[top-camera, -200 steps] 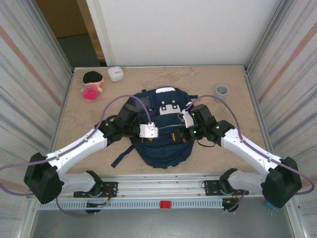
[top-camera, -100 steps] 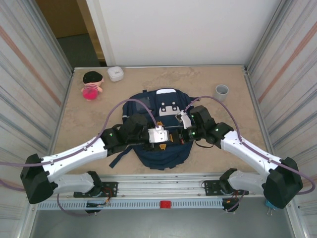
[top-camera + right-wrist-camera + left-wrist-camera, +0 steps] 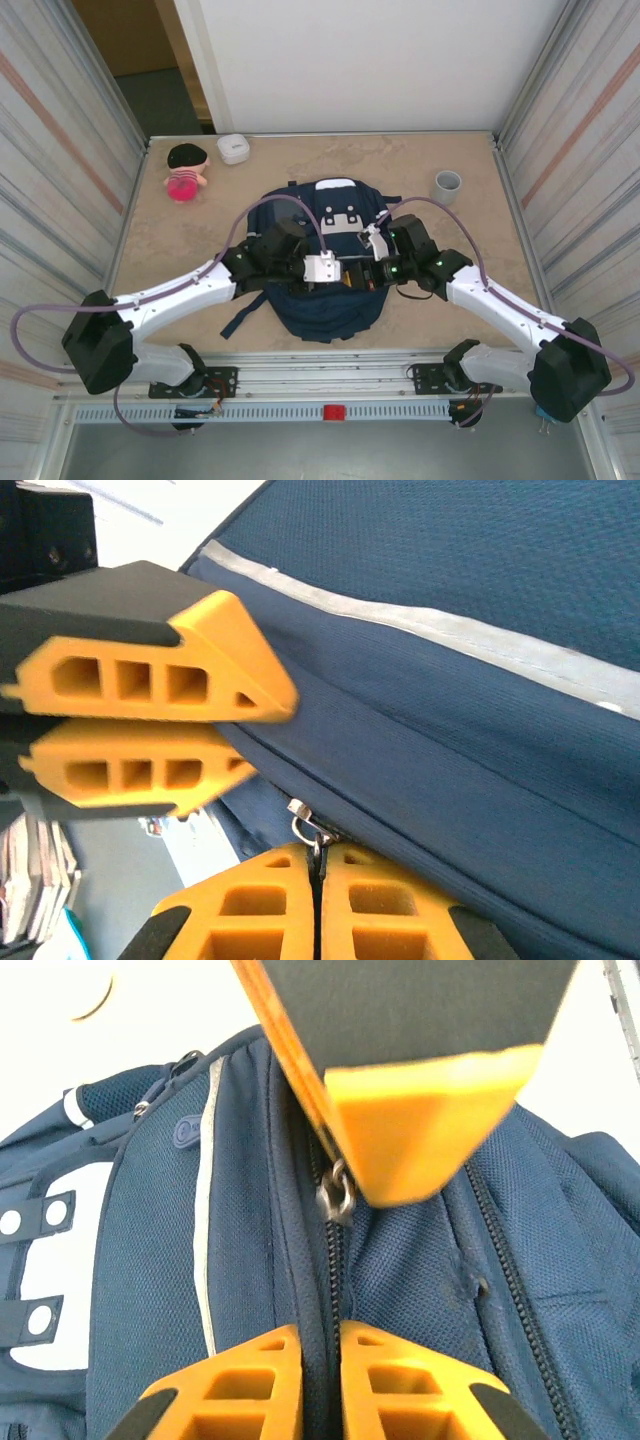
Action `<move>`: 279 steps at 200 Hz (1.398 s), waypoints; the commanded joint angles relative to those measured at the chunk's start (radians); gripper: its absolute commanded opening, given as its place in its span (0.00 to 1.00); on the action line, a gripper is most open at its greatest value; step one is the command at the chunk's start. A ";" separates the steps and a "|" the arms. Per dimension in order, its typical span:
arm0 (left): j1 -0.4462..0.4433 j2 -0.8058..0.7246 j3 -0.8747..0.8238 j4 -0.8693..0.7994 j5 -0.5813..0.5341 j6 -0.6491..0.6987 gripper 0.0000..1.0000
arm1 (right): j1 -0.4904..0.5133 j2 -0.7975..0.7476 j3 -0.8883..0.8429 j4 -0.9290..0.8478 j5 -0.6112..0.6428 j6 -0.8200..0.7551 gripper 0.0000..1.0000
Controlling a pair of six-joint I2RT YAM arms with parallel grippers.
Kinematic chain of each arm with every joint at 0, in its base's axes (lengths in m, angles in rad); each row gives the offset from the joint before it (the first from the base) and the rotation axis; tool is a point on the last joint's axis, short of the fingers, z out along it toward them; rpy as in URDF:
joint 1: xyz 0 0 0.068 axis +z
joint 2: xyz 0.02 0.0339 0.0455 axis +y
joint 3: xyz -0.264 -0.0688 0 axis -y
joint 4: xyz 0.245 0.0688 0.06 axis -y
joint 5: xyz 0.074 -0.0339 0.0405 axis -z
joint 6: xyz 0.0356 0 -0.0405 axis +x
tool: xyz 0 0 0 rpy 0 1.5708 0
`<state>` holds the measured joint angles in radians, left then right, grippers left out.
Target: Pack books, pencil case, and school supplies into a backpack
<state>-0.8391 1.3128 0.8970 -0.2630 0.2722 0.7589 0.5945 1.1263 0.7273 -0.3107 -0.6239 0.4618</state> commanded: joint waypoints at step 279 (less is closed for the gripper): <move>-0.013 -0.122 -0.157 0.139 0.023 -0.031 0.10 | -0.168 -0.018 0.061 -0.165 -0.059 -0.176 0.00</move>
<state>-0.8852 1.2831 0.8101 -0.1055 0.2161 0.7002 0.4599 1.1072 0.7319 -0.3958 -0.6796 0.3645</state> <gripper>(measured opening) 0.098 0.075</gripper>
